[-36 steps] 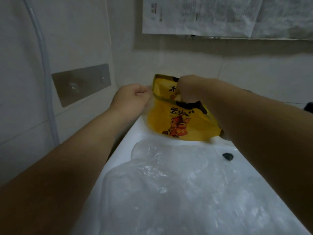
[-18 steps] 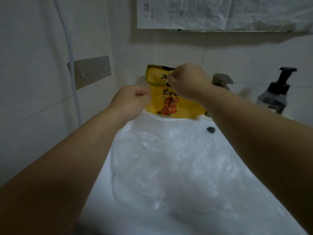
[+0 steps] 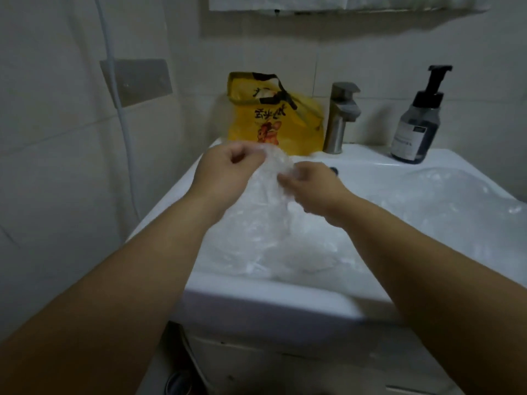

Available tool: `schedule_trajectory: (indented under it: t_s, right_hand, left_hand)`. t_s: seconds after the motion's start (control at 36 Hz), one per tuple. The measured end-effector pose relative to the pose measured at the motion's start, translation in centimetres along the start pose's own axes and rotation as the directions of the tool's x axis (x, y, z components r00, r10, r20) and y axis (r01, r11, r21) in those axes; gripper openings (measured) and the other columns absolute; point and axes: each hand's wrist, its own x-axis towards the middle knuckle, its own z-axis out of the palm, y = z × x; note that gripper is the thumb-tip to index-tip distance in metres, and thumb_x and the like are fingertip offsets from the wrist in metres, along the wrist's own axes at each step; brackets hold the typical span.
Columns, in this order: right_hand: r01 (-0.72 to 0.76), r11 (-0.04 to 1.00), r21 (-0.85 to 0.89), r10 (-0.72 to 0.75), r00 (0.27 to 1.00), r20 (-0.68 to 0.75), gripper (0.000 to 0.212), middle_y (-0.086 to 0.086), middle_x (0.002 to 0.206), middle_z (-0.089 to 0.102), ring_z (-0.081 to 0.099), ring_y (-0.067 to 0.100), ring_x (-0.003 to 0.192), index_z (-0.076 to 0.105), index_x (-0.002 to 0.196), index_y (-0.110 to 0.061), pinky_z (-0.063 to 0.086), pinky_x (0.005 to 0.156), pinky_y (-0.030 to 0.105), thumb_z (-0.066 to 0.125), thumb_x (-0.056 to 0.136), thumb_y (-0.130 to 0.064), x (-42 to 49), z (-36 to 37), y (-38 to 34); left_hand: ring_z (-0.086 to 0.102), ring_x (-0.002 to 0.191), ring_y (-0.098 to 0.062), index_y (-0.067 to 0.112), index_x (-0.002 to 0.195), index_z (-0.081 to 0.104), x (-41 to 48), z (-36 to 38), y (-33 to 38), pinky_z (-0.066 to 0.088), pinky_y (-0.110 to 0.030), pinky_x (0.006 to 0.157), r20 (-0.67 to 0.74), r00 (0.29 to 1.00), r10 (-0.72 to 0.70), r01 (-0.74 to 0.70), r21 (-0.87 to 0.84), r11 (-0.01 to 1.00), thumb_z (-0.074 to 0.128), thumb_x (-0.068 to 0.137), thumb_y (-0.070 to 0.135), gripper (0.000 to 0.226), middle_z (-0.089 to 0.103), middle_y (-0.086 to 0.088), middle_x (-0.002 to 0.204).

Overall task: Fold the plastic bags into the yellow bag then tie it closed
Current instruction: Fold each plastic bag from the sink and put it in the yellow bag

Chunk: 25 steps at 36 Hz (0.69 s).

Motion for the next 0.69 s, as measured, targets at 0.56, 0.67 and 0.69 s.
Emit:
schedule_trajectory:
  t_s: [0.56, 0.67, 0.69]
  right_hand:
    - [-0.263, 0.601, 0.755, 0.423, 0.906, -0.021, 0.019, 0.009, 0.100, 0.067, 0.066, 0.024, 0.090, 0.060, 0.098, -0.011, 0.056, 0.067, 0.031, 0.065, 0.089, -0.027, 0.5, -6.5, 5.8]
    - [-0.205, 0.578, 0.790, 0.361, 0.932, -0.022, 0.029, 0.009, 0.110, 0.062, 0.063, 0.025, 0.100, 0.056, 0.109, -0.014, 0.055, 0.074, 0.031, 0.069, 0.086, -0.027, 0.6, -6.6, 5.7]
    - [-0.182, 0.577, 0.796, 0.342, 0.939, -0.033, 0.026, 0.008, 0.110, 0.063, 0.063, 0.024, 0.100, 0.055, 0.110, -0.015, 0.054, 0.075, 0.031, 0.067, 0.087, -0.021, 0.6, -6.6, 5.7]
  left_hand:
    - [0.042, 0.058, -0.016, 0.024, 0.070, 0.060, 3.1, 5.1, -3.1, 0.034, -0.026, 0.053, -0.249, 0.937, -0.246, 0.237, -0.064, 0.969, 0.053, 0.095, 0.041, 0.031, 0.049, 0.002, 0.065]
    - [0.038, 0.070, -0.020, 0.016, 0.084, 0.053, 3.1, 4.9, -3.4, 0.031, -0.033, 0.062, -0.239, 0.943, -0.233, 0.221, -0.075, 0.972, 0.061, 0.091, 0.035, 0.022, 0.044, -0.010, 0.077]
    - [0.039, 0.072, -0.019, 0.017, 0.091, 0.052, 3.0, 5.0, -3.5, 0.033, -0.032, 0.063, -0.193, 0.950, -0.246, 0.235, -0.078, 0.969, 0.063, 0.090, 0.030, 0.017, 0.044, -0.010, 0.080]
